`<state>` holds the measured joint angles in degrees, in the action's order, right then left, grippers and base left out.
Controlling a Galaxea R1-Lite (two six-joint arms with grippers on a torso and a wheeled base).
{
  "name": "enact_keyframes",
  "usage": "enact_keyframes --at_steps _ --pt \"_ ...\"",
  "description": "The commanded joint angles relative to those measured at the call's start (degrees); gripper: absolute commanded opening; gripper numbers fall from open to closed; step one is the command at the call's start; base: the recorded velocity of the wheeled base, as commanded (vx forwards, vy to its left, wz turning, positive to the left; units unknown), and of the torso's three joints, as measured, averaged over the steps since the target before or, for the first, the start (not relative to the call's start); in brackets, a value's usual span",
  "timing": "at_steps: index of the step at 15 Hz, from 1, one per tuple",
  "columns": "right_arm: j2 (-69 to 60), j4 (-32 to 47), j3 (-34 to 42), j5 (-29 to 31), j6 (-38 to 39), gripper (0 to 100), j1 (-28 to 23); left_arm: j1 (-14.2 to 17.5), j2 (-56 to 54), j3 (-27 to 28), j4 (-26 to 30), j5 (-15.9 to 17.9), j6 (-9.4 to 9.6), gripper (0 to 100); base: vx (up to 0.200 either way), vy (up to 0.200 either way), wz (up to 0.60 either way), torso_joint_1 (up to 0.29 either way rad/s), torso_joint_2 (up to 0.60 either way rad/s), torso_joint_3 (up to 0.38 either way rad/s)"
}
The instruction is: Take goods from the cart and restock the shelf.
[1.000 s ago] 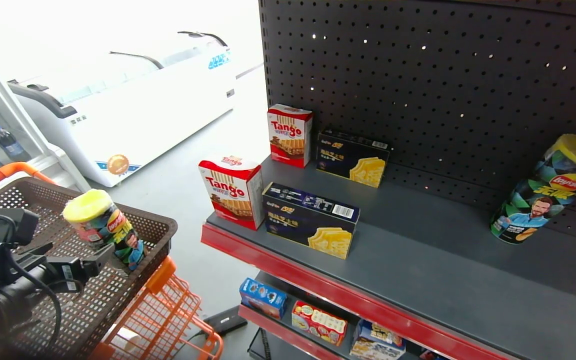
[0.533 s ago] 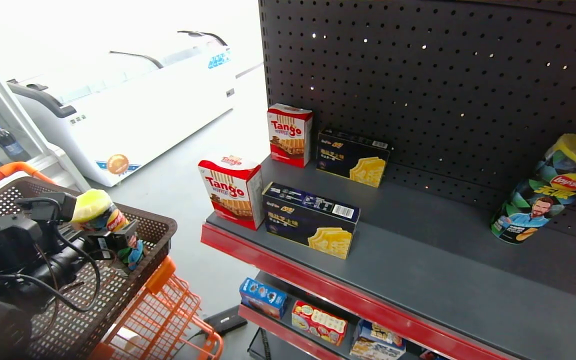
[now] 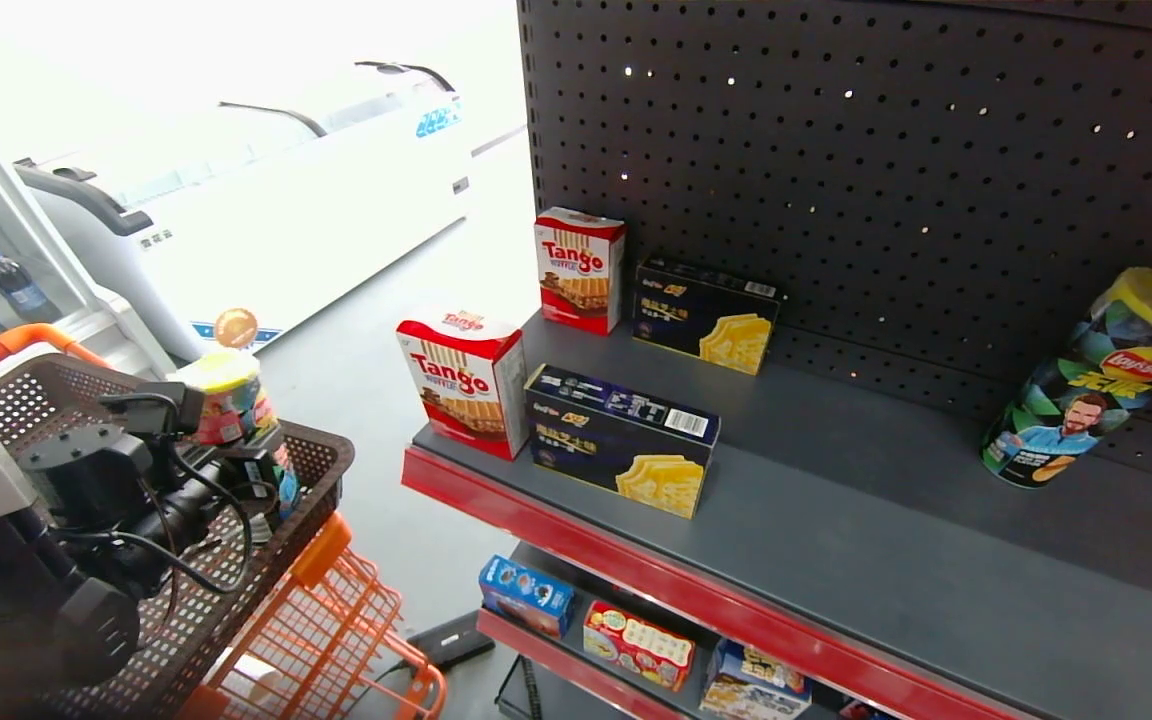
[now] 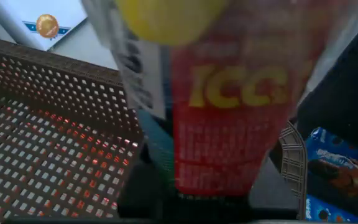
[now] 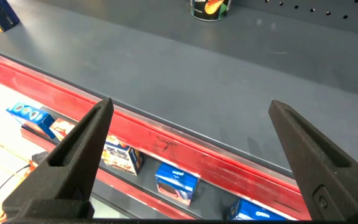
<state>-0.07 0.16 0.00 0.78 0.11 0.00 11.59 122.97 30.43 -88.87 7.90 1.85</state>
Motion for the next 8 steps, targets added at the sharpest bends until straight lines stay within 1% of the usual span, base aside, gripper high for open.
enact_keyframes --at_steps 1,4,7,8 --pt "0.07 0.02 0.0 0.01 0.07 100 0.0 -0.52 0.43 0.42 0.1 0.01 -0.01 0 0.0 0.0 0.0 0.0 0.0 0.0" --pt "0.07 -0.07 0.0 0.01 0.07 100 0.0 -0.69 0.08 0.42 -0.08 0.01 0.08 0 0.0 0.0 0.0 0.0 0.0 0.0" --pt "0.07 0.02 0.0 0.01 -0.02 100 0.0 -0.61 -3.0 0.95 -0.08 -0.25 2.1 0 0.0 0.0 0.0 0.0 0.0 0.0" --pt "0.07 0.02 0.0 0.01 -0.02 100 0.0 -0.43 -6.6 1.04 0.63 0.01 2.63 0 0.0 0.0 0.0 0.0 0.0 0.0"
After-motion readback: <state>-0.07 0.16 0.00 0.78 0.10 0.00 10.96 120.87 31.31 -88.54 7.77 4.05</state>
